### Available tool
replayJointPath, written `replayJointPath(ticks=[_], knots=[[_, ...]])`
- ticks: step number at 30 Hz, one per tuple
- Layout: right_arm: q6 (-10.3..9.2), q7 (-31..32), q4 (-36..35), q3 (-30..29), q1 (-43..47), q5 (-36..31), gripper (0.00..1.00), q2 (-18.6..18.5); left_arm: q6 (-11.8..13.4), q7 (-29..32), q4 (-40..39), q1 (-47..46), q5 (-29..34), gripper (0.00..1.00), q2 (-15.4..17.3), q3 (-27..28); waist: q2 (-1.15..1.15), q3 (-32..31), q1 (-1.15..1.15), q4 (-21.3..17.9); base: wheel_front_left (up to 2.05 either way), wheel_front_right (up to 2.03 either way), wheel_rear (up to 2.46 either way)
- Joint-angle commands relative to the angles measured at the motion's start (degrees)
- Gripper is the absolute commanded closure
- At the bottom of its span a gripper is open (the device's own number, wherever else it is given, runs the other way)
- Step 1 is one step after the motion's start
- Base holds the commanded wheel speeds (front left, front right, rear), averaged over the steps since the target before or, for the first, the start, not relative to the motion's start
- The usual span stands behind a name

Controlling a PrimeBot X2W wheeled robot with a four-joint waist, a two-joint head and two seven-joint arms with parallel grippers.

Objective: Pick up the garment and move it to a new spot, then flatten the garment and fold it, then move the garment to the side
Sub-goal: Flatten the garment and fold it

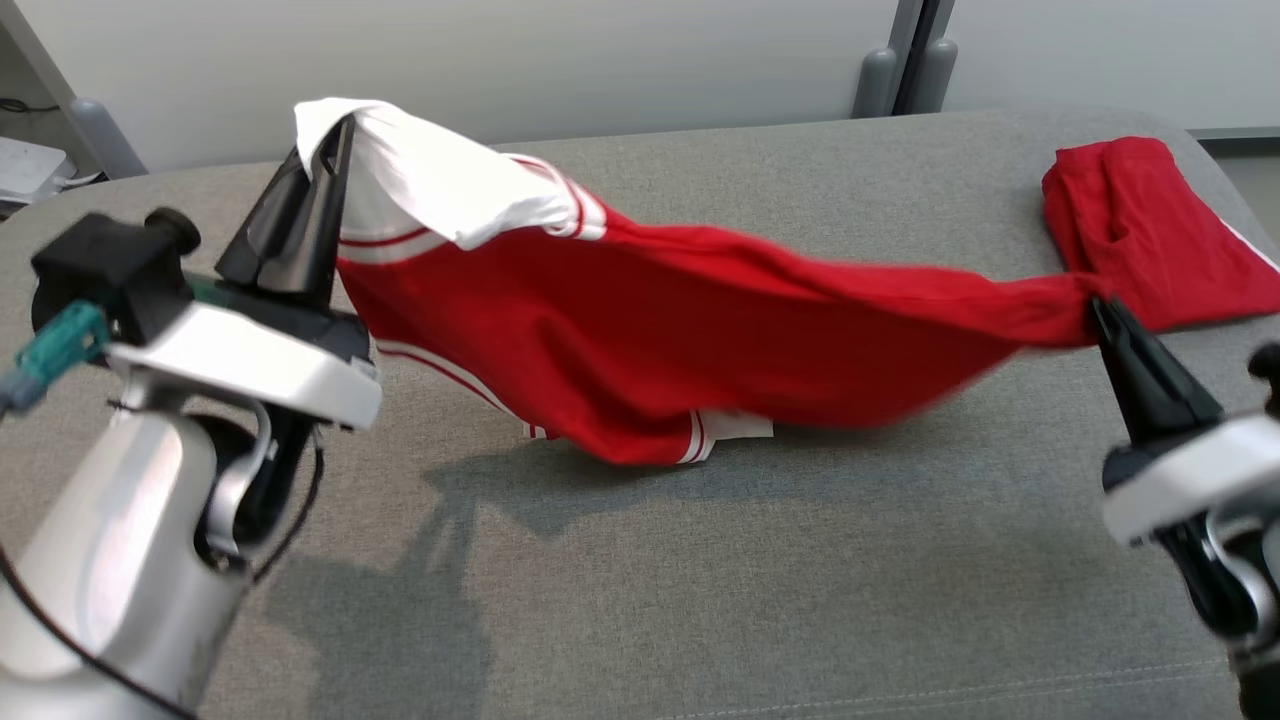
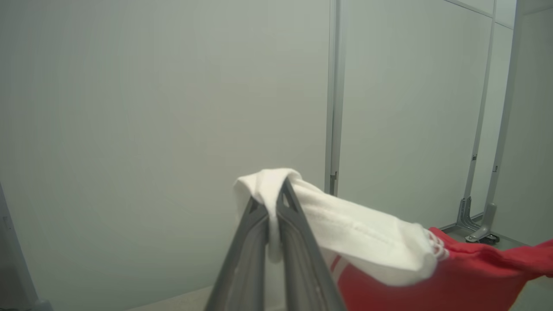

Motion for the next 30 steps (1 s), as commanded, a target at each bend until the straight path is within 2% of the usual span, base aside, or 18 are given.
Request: replayJointPath(ticks=[1, 3, 6, 9, 11, 14, 16, 19, 20, 25, 26, 28, 29, 30], knots=[[-0.01, 0.7, -0.2, 2.1, -5.6, 1.7, 1.0, -1.5, -2.4, -0.2, 2.7, -6.2, -0.7, 1.0, 2.5, 2.6, 0.0, 0.2, 0.0, 0.3, 0.0, 0.0, 0.0], [-0.01, 1.5, 2.4, 4.4, -11.8, 3.8, 1.0, -0.8, -4.4, -2.0, 8.6, -11.7, 0.4, 1.0, 2.6, 2.4, 0.0, -0.3, 0.0, 0.1, 0.0, 0.0, 0.0], [-0.01, -2.5, 8.4, 5.8, -22.1, 2.7, 1.0, -0.1, -7.2, -6.6, 16.5, -20.4, 1.9, 1.0, 1.2, 2.1, 0.0, -0.8, 0.0, -0.1, 0.0, 0.0, 0.0], [-0.01, -7.1, 14.1, 5.2, -28.4, 0.8, 1.0, 0.9, -9.5, -9.2, 19.8, -26.2, 2.9, 1.0, -0.6, 1.6, 0.0, -0.7, 0.0, 0.3, 0.0, 0.0, 0.0], [-0.01, -7.9, 16.4, 6.5, -28.9, 0.0, 1.0, 0.7, -10.7, -9.8, 20.1, -26.3, 2.5, 1.0, -1.4, 1.1, 0.0, -0.7, 0.0, 0.6, 0.0, 0.0, 0.0], [-0.01, -8.3, 18.3, 10.2, -24.9, 0.0, 1.0, -0.7, -11.9, -9.7, 18.6, -21.0, 1.2, 1.0, -1.3, -1.1, 0.0, 0.3, 0.0, 1.0, 0.0, 0.0, 0.0], [-0.01, -8.3, 19.4, 11.8, -20.4, 1.1, 1.0, -1.9, -11.8, -9.1, 16.9, -14.8, 0.0, 1.0, -0.9, -1.8, 0.0, 1.4, 0.0, 1.1, 0.0, 0.0, 0.0], [-0.01, -8.4, 21.3, 12.7, -13.3, 4.0, 1.0, -2.8, -9.9, -8.6, 14.5, -4.0, -0.9, 1.0, 0.2, -2.6, 0.0, 3.6, 0.0, 1.3, 0.0, 0.0, 0.0], [-0.01, -8.4, 22.6, 14.2, -9.3, 4.8, 1.0, -3.3, -8.8, -8.6, 13.9, 2.4, -2.4, 1.0, 0.1, -2.6, 0.0, 5.0, 0.0, 1.4, 0.0, 0.0, 0.0], [-0.01, -8.7, 24.9, 16.4, -2.7, 9.3, 1.0, -2.3, -6.2, -9.2, 12.9, 12.7, -3.1, 1.0, 0.1, -2.9, 0.0, 7.7, 0.0, 1.7, 0.0, 0.0, 0.0], [-0.01, -8.8, 25.1, 16.6, -1.9, 9.9, 0.85, -2.2, -5.7, -9.4, 12.6, 13.9, -2.9, 1.0, 0.0, -2.9, 0.0, 8.0, 0.0, 1.9, 0.0, 0.0, 0.0], [-0.01, -9.0, 25.0, 16.8, -0.7, 11.2, 0.69, -1.8, -5.0, -9.7, 11.6, 15.7, -3.1, 1.0, -0.7, -2.5, 0.0, 8.4, 0.0, 2.2, 0.0, 0.0, 0.0], [-0.01, -9.1, 24.8, 16.8, -0.3, 11.7, 0.57, -1.7, -4.7, -9.9, 11.0, 16.3, -3.1, 1.0, -1.0, -2.3, 0.0, 8.5, 0.0, 2.2, 0.0, 0.0, 0.0], [-0.01, -9.1, 24.4, 16.8, 0.1, 12.0, 0.31, -1.6, -4.4, -10.0, 10.5, 16.9, -2.9, 1.0, -1.1, -2.0, 0.0, 8.6, 0.0, 2.3, 0.0, 0.0, 0.0]])
